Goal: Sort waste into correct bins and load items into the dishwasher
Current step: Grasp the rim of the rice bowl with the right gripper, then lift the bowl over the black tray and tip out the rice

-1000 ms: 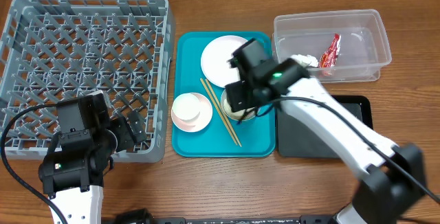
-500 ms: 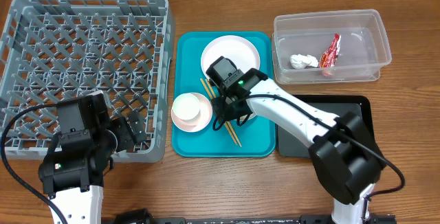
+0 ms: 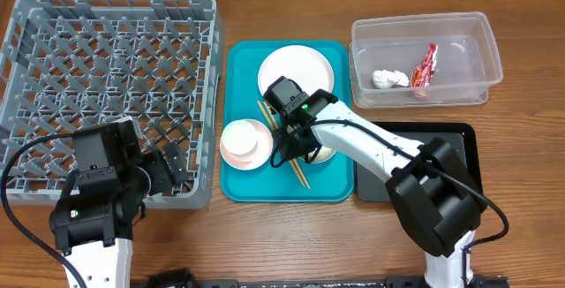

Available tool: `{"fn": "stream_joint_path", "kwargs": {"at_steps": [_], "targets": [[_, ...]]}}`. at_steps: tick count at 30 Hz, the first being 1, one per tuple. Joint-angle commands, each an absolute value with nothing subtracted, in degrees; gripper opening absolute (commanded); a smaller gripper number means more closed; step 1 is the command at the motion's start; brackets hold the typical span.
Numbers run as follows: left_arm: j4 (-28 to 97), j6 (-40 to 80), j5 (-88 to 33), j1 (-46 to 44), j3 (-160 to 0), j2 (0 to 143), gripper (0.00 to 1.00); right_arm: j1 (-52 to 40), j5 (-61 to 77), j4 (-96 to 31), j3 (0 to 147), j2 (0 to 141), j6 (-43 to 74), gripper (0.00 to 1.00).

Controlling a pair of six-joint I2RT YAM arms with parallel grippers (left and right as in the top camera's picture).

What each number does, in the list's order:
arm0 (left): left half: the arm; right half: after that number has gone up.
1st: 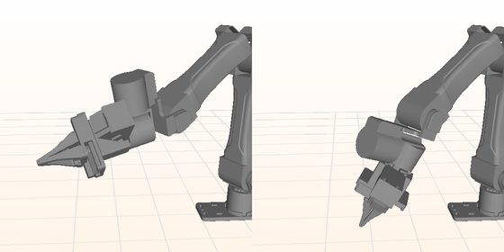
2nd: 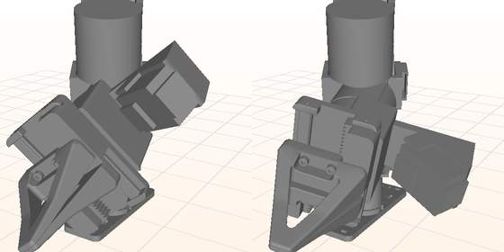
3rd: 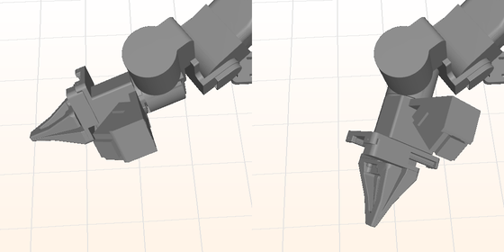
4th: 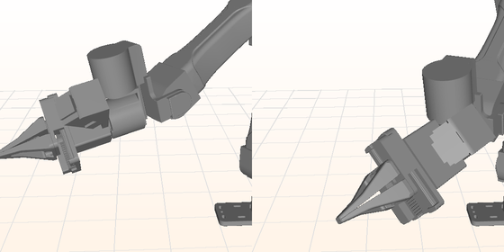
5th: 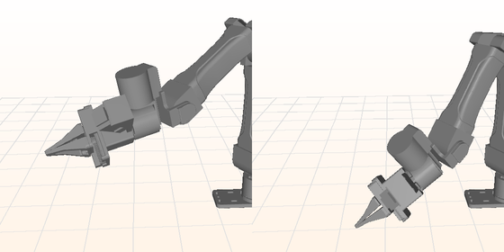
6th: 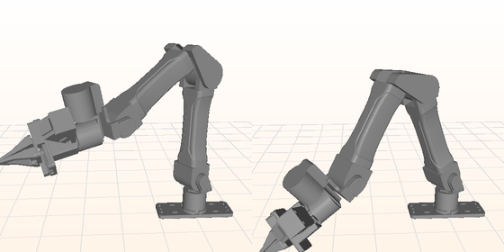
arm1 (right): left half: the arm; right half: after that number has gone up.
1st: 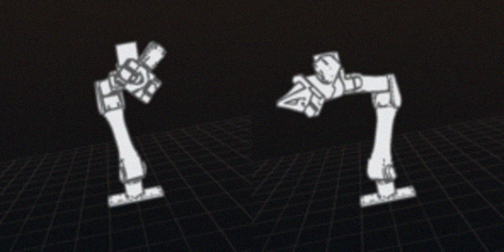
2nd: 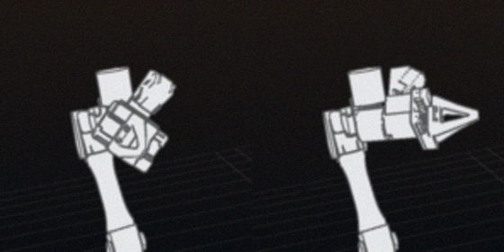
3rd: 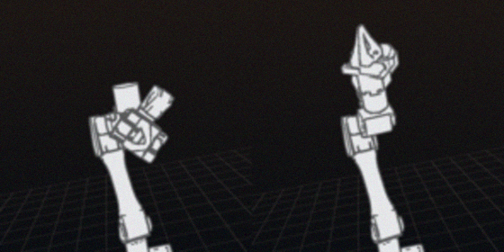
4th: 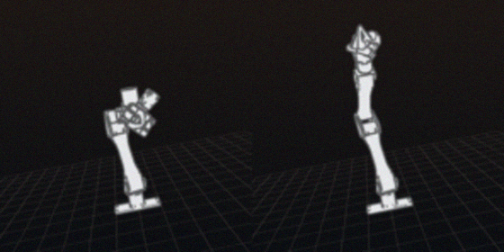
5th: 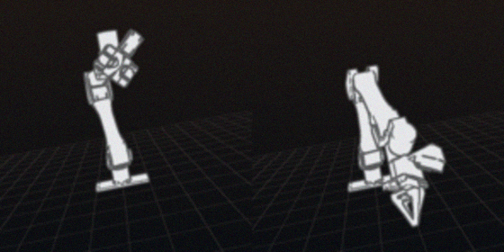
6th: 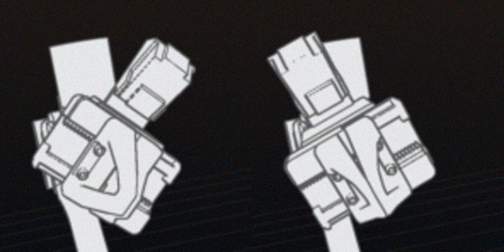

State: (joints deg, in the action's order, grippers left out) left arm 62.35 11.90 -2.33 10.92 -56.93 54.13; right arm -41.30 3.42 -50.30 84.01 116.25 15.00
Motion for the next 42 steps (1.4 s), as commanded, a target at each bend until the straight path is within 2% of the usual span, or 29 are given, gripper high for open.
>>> {"fn": "stream_joint_path", "kwargs": {"at_steps": [1, 9, 19, 23, 32, 42], "targets": [[62.37, 12.23, -2.39, 11.22, -58.28, 54.02, 1.00, -41.52, 4.54, -50.37, 83.59, 116.77, 16.86, 0.04], [62.35, 12.23, -2.37, 11.22, -58.28, 54.02, 1.00, -41.50, 4.27, -55.07, 87.26, 114.83, 18.52, 0.04], [62.17, 12.23, -2.37, 11.22, -58.28, 54.02, 1.00, -39.11, 1.74, -60.01, 91.26, 102.19, 24.18, 0.04], [62.15, 12.25, -2.39, 11.22, -58.28, 54.02, 1.00, -34.63, 5.54, -62.50, 91.24, 98.17, 27.16, 0.04], [61.89, 12.23, -2.37, 11.22, -58.28, 54.02, 1.00, -18.61, 24.10, -66.17, 89.56, 97.08, 26.74, 0.04], [61.89, 12.25, -2.37, 11.22, -58.28, 54.02, 1.00, -3.79, 42.83, -66.30, 80.60, 97.08, 13.78, 0.04]]}}
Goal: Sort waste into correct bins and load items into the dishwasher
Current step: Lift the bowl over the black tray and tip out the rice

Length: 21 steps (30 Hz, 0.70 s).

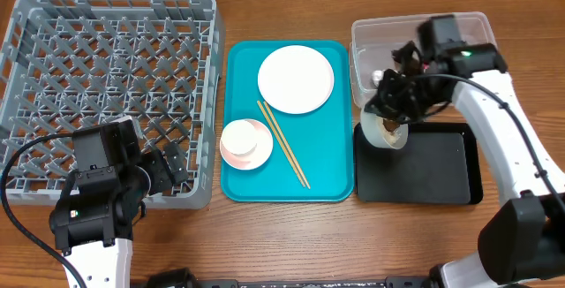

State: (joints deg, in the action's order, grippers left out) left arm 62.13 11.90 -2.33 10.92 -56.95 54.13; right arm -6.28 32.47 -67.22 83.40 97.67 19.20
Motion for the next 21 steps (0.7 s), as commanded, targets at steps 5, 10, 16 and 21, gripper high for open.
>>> {"fn": "stream_joint_path", "kwargs": {"at_steps": [5, 10, 16, 21], "targets": [[61.91, 12.25, -2.37, 11.22, -58.28, 54.02, 1.00, 3.51, 55.55, -59.99, 70.91, 97.10, 11.38, 0.04], [61.91, 12.25, -2.39, 11.22, -58.28, 54.02, 1.00, 11.00, 66.83, -54.57, 62.24, 97.14, 8.88, 0.04], [62.15, 12.25, -2.39, 11.22, -58.28, 54.02, 1.00, 20.10, 79.29, -50.81, 55.09, 97.30, 8.95, 0.04], [62.17, 12.25, -2.42, 11.22, -58.28, 54.02, 1.00, 25.58, 84.82, -50.63, 51.79, 97.76, 8.95, 0.04]]}}
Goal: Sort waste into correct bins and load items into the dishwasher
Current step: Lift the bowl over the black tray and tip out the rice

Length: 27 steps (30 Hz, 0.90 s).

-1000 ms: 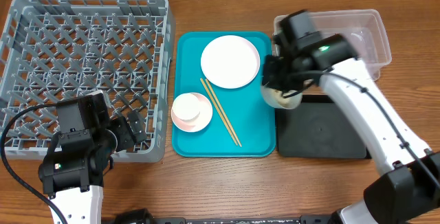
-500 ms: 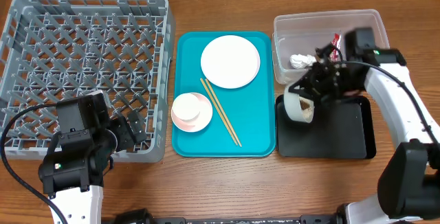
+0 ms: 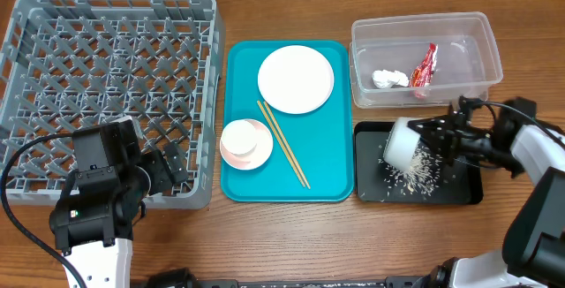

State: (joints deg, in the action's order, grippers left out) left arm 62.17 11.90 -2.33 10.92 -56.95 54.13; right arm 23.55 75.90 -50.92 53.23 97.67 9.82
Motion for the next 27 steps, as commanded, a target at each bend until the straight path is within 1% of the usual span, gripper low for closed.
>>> {"fn": "stream_joint_path", "kwargs": {"at_steps": [1, 6, 18, 23, 27], "targets": [[62.15, 12.25, -2.42, 11.22, -58.28, 54.02, 1.00, 26.26, 85.76, -50.61, 51.37, 97.86, 8.95, 0.04], [62.19, 12.25, -2.42, 11.22, -58.28, 54.00, 1.00, 28.27, 89.93, -50.89, 50.78, 97.95, 9.23, 0.04], [62.37, 12.25, -2.39, 11.22, -58.28, 54.00, 1.00, 28.36, 89.95, -51.22, 50.78, 97.95, 13.08, 0.04], [62.37, 12.25, -2.42, 11.22, -58.28, 54.02, 1.00, 28.36, 89.95, -51.24, 50.78, 97.95, 18.26, 0.04], [62.39, 12.25, -2.39, 11.22, -58.28, 54.02, 1.00, 28.36, 89.95, -51.22, 50.81, 97.95, 26.04, 0.04]]}}
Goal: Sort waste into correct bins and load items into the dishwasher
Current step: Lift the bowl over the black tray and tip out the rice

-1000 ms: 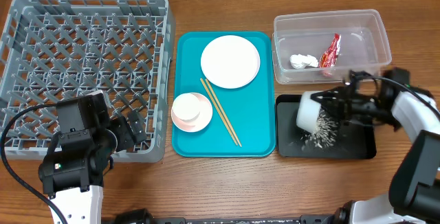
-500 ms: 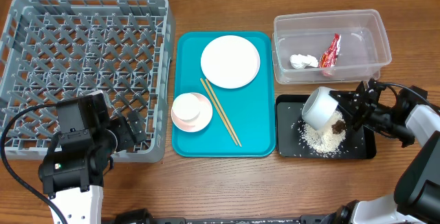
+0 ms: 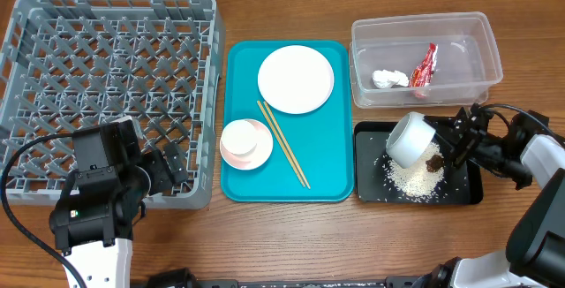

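My right gripper (image 3: 441,142) is shut on a white cup (image 3: 411,139), held tipped over the black tray (image 3: 418,164). A heap of white rice (image 3: 413,178) and a brown scrap (image 3: 433,162) lie in that tray. On the teal tray (image 3: 285,120) sit a white plate (image 3: 296,78), a white bowl (image 3: 245,142) and a pair of chopsticks (image 3: 283,144). The grey dishwasher rack (image 3: 110,85) stands at the left. My left gripper (image 3: 181,169) rests at the rack's front edge; its jaws are too dark to read.
A clear plastic bin (image 3: 425,58) at the back right holds a crumpled white tissue (image 3: 389,79) and a red wrapper (image 3: 425,67). The wooden table (image 3: 282,235) shows along the front.
The rice that was falling from the tipped cup now lies heaped in the black tray, with a brown scrap beside it. The cup has shifted slightly up and right. The left arm stayed still.
My right gripper was on the teal tray at a cup beside the bowl. Then it held the cup at the black tray's back left edge. Later the cup was tipped over the tray with rice spilling out, and now the rice lies in the tray.
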Available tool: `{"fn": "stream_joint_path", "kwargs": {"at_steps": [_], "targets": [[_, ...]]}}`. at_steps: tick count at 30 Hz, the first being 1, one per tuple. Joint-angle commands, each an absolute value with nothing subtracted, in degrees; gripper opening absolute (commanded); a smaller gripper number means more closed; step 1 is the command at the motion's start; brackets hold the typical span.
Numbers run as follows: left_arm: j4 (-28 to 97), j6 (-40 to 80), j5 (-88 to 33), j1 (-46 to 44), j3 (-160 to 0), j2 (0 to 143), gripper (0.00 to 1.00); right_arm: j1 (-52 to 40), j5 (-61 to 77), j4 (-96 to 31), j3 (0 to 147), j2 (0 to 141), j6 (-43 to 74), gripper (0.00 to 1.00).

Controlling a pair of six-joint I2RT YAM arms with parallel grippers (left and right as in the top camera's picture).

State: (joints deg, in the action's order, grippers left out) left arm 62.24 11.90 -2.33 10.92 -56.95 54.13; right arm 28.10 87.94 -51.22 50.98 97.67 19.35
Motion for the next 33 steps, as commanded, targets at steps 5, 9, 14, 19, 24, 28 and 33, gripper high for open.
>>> {"fn": "stream_joint_path", "kwargs": {"at_steps": [5, 9, 14, 19, 24, 28, 33], "targets": [[62.39, 12.25, -2.39, 11.22, -58.28, 54.00, 1.00, 28.36, 89.95, -51.20, 50.92, 97.95, 29.19, 0.04], [62.39, 12.25, -2.39, 11.22, -58.28, 54.02, 1.00, 28.18, 89.84, -49.65, 50.96, 97.95, 23.27, 0.04], [62.37, 12.25, -2.37, 11.22, -58.28, 54.02, 1.00, 26.70, 76.73, -50.35, 51.24, 97.82, 12.88, 0.04], [62.35, 12.23, -2.35, 11.22, -58.28, 54.02, 1.00, 24.71, 73.58, -61.32, 55.29, 96.62, -4.89, 0.04], [62.30, 12.23, -2.37, 11.22, -58.28, 54.02, 1.00, 21.37, 72.62, -81.30, 66.28, 95.68, -27.09, 0.04], [62.33, 12.25, -2.37, 11.22, -58.28, 54.02, 1.00, 17.21, 65.17, -88.73, 74.87, 95.68, -31.46, 0.04], [62.35, 12.25, -2.39, 11.22, -58.28, 54.02, 1.00, 10.52, 60.01, -88.01, 78.59, 95.68, -31.31, 0.04]]}}
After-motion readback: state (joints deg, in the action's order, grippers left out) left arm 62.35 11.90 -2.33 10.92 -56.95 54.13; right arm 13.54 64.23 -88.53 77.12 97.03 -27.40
